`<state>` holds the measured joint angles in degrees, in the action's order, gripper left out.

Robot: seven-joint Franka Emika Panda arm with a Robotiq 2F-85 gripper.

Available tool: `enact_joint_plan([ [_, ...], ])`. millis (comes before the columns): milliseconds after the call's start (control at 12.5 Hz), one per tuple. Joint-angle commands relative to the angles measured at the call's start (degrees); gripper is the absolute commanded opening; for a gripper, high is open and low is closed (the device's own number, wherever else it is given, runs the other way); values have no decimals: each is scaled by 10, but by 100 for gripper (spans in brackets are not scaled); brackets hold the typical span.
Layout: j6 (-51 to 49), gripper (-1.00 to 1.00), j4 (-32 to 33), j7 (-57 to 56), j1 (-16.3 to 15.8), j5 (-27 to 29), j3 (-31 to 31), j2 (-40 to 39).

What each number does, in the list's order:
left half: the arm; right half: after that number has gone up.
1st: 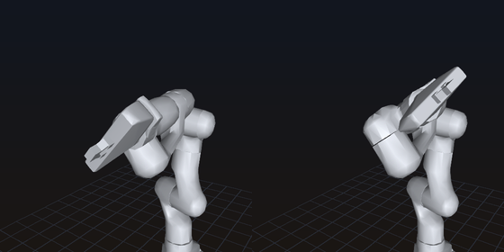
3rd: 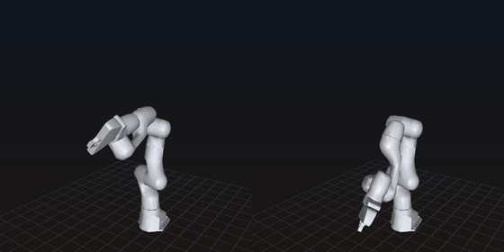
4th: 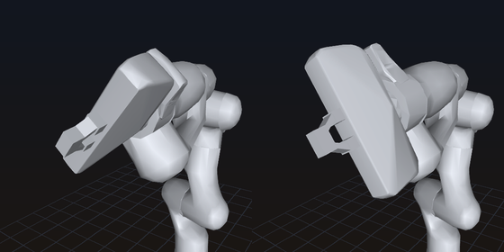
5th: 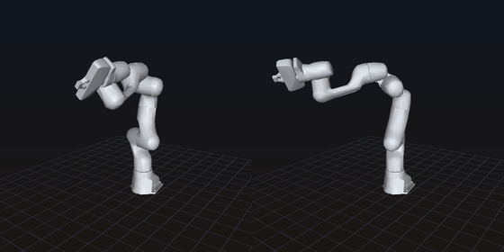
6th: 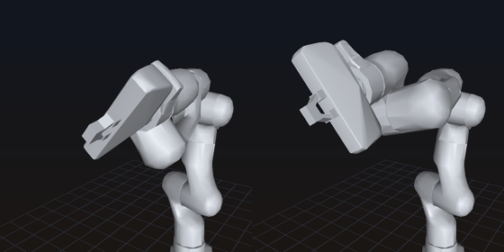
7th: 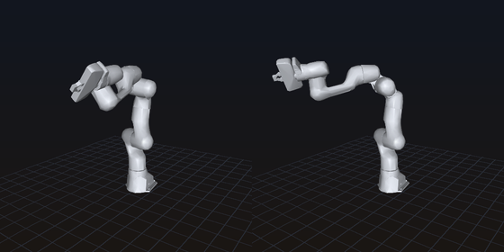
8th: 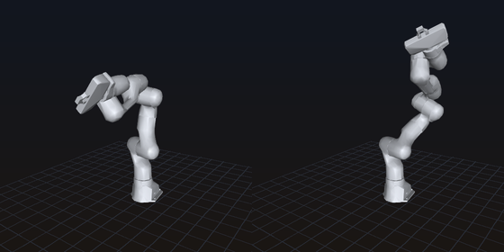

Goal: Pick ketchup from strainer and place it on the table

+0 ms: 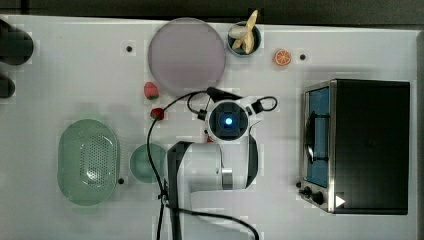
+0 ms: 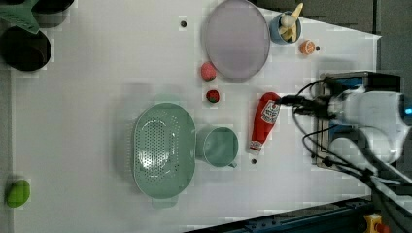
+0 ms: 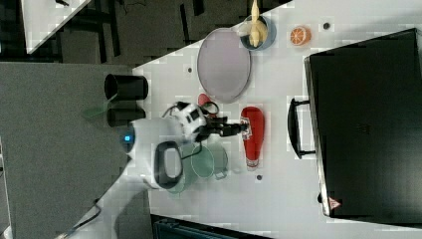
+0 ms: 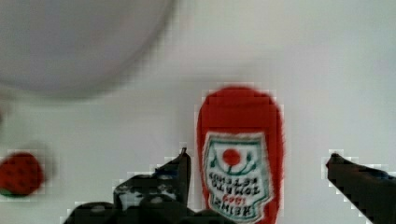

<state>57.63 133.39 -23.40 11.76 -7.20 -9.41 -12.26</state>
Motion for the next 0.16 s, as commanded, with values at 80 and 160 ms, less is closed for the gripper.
enact_joint_plan([
  [80,-76,100,-97,41,8,2,-7,72],
  [160,-131,100,-132,64,8,2,-9,80],
])
